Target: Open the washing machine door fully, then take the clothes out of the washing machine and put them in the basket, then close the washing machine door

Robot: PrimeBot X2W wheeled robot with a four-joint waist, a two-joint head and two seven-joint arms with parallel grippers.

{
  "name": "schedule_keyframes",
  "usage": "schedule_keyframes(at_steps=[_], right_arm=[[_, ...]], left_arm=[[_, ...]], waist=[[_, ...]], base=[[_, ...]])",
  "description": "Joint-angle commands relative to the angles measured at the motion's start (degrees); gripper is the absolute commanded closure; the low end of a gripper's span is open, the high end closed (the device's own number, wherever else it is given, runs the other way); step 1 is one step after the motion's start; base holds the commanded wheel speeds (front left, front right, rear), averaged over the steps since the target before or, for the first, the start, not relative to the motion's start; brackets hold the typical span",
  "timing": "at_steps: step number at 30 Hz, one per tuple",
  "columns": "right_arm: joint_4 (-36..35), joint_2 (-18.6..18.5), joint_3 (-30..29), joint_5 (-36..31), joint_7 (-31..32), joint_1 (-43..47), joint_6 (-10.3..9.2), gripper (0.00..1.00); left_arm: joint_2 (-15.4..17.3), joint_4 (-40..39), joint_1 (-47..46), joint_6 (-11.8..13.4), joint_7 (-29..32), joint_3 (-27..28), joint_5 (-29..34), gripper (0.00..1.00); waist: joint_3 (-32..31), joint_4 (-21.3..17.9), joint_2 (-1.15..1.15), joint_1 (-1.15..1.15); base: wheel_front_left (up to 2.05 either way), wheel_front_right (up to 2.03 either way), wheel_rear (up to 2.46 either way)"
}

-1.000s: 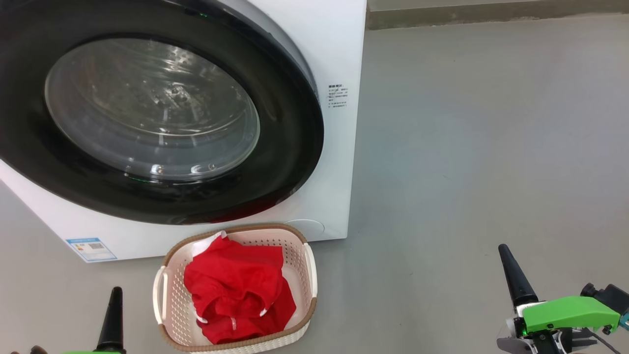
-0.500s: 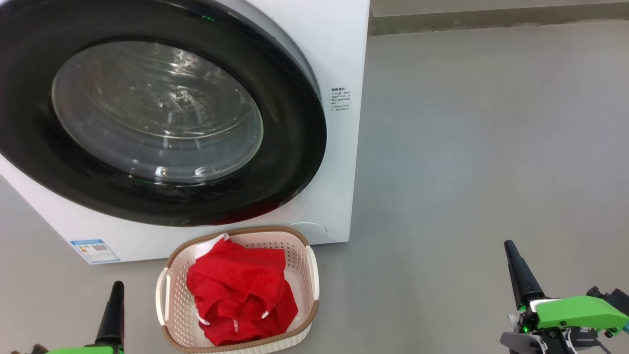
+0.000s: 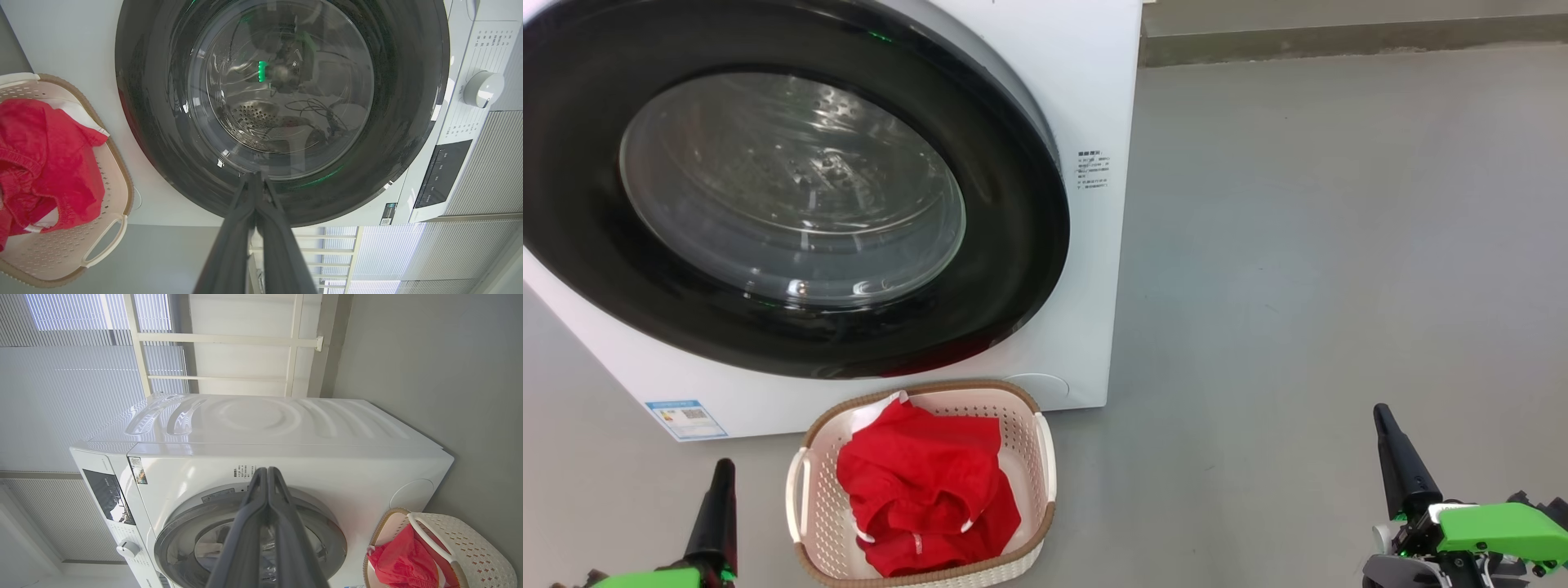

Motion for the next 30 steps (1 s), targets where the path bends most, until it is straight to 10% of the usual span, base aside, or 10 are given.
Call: schedule_keyframes(at_steps=[1, 30], right_arm=[[-1.8, 0.0, 0.8, 0.5, 0.5, -0.6, -0.05, 1.00], [-1.8, 0.2, 0.6, 0.3, 0.6, -0.6, -0.05, 1.00]], left_arm=[[0.9, -1.1, -2.6, -0.2, 0.3, 2.0, -0.4, 1.00], [0.9, -1.1, -2.6, -0.2, 0.3, 2.1, -0.3, 1.00]], waist=[[0.0, 0.0, 0.00, 0.00], [0.0, 0.0, 0.00, 0.00]], base=[[0.00, 0.00, 0.00], [0.00, 0.00, 0.00]])
